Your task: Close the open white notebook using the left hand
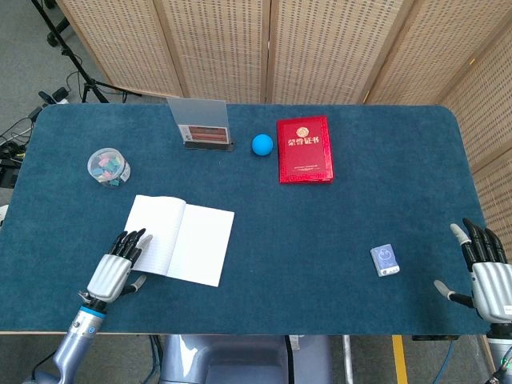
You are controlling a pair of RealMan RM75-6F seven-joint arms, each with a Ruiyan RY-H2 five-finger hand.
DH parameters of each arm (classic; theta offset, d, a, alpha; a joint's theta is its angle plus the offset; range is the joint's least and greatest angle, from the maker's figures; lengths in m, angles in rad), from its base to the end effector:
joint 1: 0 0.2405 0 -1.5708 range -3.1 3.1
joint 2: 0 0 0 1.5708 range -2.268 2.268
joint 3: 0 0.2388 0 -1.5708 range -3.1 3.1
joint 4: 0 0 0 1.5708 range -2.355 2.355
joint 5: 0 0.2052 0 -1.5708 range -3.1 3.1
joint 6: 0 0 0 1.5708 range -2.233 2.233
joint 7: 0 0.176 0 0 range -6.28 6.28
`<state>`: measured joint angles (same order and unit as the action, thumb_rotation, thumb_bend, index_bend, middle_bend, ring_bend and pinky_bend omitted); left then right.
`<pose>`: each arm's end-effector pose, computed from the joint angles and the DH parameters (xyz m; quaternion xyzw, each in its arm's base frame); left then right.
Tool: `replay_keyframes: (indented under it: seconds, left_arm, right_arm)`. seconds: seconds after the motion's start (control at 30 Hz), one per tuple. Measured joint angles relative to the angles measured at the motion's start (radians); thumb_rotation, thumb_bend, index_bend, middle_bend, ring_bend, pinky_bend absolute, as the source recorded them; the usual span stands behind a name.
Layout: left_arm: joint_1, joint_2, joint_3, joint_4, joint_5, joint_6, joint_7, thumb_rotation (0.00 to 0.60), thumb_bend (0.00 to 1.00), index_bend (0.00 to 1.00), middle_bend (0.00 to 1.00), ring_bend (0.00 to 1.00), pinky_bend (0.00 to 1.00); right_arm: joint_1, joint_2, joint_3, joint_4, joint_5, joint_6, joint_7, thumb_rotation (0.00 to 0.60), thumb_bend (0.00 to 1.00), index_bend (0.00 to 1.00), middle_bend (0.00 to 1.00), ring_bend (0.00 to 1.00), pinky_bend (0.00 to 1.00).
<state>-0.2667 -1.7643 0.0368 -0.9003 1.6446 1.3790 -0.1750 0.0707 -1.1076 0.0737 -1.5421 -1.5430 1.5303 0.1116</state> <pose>-0.2762 0.2465 -0.0295 -0.6888 -0.3801 -0.4227 0.4499 -0.2979 -0.2125 0.1745 0.5837 -0.3710 0.4233 0.5852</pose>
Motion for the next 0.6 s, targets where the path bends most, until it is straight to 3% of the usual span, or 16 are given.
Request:
replay_keyframes:
  seconds: [0.47, 0.6]
  left_arm:
    - [-0.015, -0.058, -0.021, 0.094, -0.024, 0.015, -0.023, 0.6, 0.29, 0.0, 0.0, 0.0, 0.0]
    - [-0.019, -0.061, -0.022, 0.103, -0.028, 0.012, -0.018, 0.6, 0.38, 0.0, 0.0, 0.0, 0.0]
  right_arm:
    - [0.0, 0.006, 0.003, -0.006, 0.014, -0.007, 0.009, 0.6, 0.0, 0.0, 0.0, 0.0, 0.0]
    - [0.0, 0.007, 0.003, -0.007, 0.014, -0.008, 0.01, 0.6, 0.0, 0.0, 0.0, 0.0, 0.0]
